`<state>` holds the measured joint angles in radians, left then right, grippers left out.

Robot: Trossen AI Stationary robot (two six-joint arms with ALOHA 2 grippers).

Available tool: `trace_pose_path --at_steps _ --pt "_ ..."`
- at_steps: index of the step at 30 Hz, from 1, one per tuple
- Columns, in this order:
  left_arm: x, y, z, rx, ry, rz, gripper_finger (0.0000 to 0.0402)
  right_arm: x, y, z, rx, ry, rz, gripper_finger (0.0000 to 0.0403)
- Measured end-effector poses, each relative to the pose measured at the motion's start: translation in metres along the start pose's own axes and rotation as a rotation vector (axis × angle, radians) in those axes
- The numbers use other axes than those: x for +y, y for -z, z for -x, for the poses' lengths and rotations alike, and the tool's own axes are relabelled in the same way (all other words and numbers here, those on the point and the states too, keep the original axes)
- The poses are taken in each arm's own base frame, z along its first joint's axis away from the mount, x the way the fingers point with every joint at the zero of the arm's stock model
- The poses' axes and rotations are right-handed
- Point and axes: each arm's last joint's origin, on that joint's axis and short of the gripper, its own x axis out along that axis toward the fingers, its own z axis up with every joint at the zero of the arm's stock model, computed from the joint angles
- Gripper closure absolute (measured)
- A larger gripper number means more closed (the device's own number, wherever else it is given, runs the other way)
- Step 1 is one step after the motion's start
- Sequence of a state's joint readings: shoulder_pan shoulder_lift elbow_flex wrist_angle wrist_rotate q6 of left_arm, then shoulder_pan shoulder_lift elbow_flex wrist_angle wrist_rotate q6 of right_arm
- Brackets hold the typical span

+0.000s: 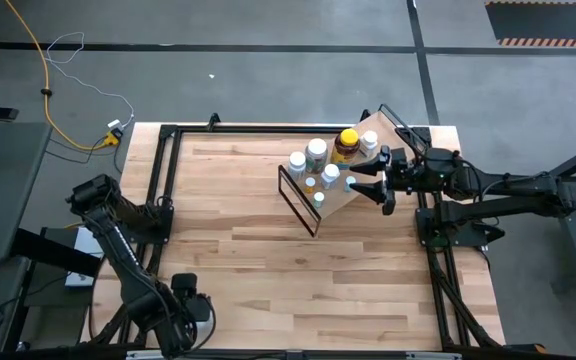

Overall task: Pick and place medicine bottles onto shelf by color
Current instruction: Put the large white pill bottle on the shelf

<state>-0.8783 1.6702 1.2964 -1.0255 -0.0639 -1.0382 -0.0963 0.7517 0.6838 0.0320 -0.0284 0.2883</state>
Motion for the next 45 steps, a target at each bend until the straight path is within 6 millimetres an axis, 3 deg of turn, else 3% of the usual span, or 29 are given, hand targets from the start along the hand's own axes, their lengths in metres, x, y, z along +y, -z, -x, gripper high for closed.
trace_pose_path --at_steps 5,12,23,27,36,45 --pt "0.009 0.001 0.007 0.015 -0.034 -0.025 0.0171 0.0 0.001 0.0 0.015 0.005 -0.007 0.0149" --pt "0.033 -0.008 0.038 -0.062 -0.015 -0.031 0.0174 0.0 0.002 0.0 0.017 0.006 -0.011 0.0149" --pt "0.117 -0.053 0.105 -0.291 0.015 0.135 0.0174 0.0 0.0 0.0 0.006 -0.006 -0.131 0.0149" --pt "0.138 -0.072 0.131 -0.381 0.019 0.149 0.0174 0.001 -0.002 0.0 -0.02 -0.016 -0.136 0.0149" --pt "0.162 -0.09 0.19 -0.632 -0.059 0.115 0.0174 0.004 -0.011 0.001 -0.11 -0.048 -0.126 0.0149" --pt "0.179 -0.11 0.212 -0.842 -0.133 0.066 0.0174 0.004 -0.02 0.002 -0.218 -0.017 -0.156 0.0149"
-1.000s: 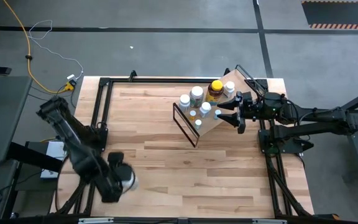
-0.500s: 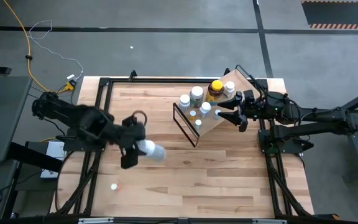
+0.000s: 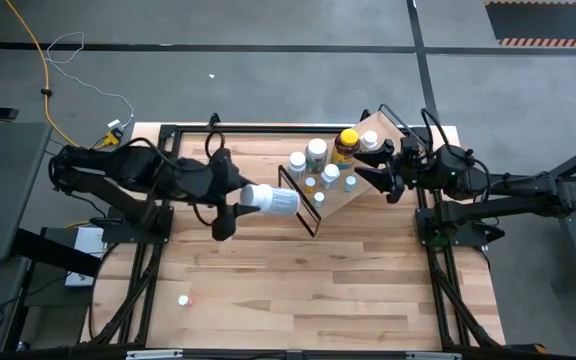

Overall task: Pick and place medicine bottles onto shelf by color
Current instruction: Put the large white pill bottle on the shelf

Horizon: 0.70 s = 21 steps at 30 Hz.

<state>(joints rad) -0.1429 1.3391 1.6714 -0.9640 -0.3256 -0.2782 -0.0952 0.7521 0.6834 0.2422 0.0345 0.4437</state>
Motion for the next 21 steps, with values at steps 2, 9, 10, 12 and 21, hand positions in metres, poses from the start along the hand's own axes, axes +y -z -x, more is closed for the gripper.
trace_pose_path --at_steps 2,9,10,12,21 --pt "0.002 -0.005 -0.004 -0.035 -0.011 -0.02 0.0174 0.0 -0.001 0.0 -0.007 -0.005 -0.03 0.0149" --pt "0.012 -0.012 -0.014 -0.069 -0.071 -0.032 0.0174 0.01 0.0 -0.012 0.023 -0.053 -0.073 0.0149" --pt "0.013 -0.011 -0.015 -0.059 -0.076 -0.033 0.0174 0.014 -0.001 -0.016 0.035 -0.061 -0.053 0.0149" --pt "0.014 -0.011 -0.016 -0.056 -0.068 -0.031 0.0174 0.021 -0.003 -0.027 0.062 -0.075 0.016 0.0149" --pt "0.012 -0.011 -0.015 -0.038 0.026 -0.038 0.0174 0.045 -0.016 -0.068 0.128 -0.114 0.154 0.0149"
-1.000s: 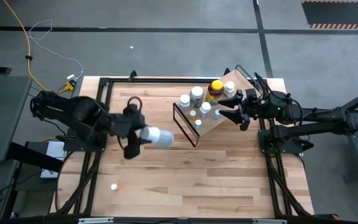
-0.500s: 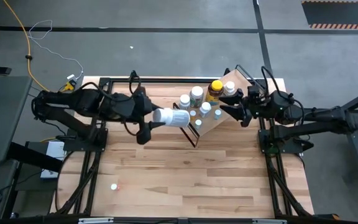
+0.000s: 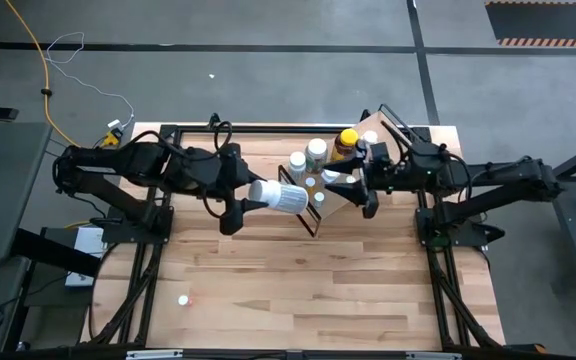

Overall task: Pick and place medicine bottles onto shelf by color
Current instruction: Put the large white pill bottle on the shelf

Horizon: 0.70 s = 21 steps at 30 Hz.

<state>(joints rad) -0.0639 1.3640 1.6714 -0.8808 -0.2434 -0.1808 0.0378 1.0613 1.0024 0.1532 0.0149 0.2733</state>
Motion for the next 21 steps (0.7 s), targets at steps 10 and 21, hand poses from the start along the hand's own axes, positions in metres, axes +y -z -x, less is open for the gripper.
trace_pose_path --at_steps 10,21 --pt "-0.001 0.001 -0.004 0.014 -0.006 0.021 0.0174 0.008 -0.007 -0.04 0.055 -0.13 -0.021 0.0149" --pt "-0.006 0.006 -0.02 0.098 0.052 0.034 0.0174 0.015 0.003 -0.072 0.398 -0.084 0.141 0.0111"
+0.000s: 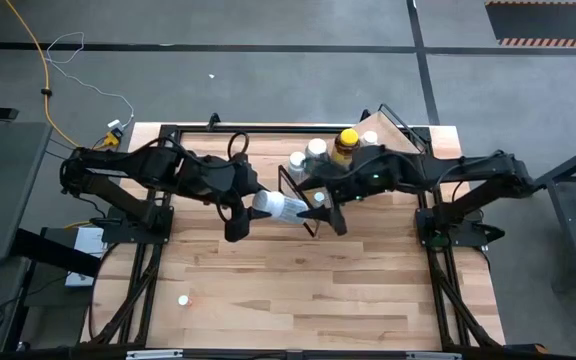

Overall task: Pick and place medicine bottles onto shelf by color
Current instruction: Put the large white pill bottle on the shelf

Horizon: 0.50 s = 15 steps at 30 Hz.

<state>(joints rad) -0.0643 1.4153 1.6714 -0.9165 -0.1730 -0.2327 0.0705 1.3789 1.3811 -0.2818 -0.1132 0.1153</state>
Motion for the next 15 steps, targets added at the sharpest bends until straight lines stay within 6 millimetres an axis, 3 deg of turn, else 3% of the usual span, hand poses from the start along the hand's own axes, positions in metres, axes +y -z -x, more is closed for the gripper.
trace_pose_path --at_steps 9,15 --pt "0.001 0.001 0.001 0.002 -0.02 0.01 0.0174 0.003 -0.012 -0.029 0.195 0.102 0.071 0.0055" --pt "0.001 0.001 -0.001 0.004 -0.032 -0.001 0.0174 0.001 -0.016 -0.048 0.244 0.112 0.065 0.004"
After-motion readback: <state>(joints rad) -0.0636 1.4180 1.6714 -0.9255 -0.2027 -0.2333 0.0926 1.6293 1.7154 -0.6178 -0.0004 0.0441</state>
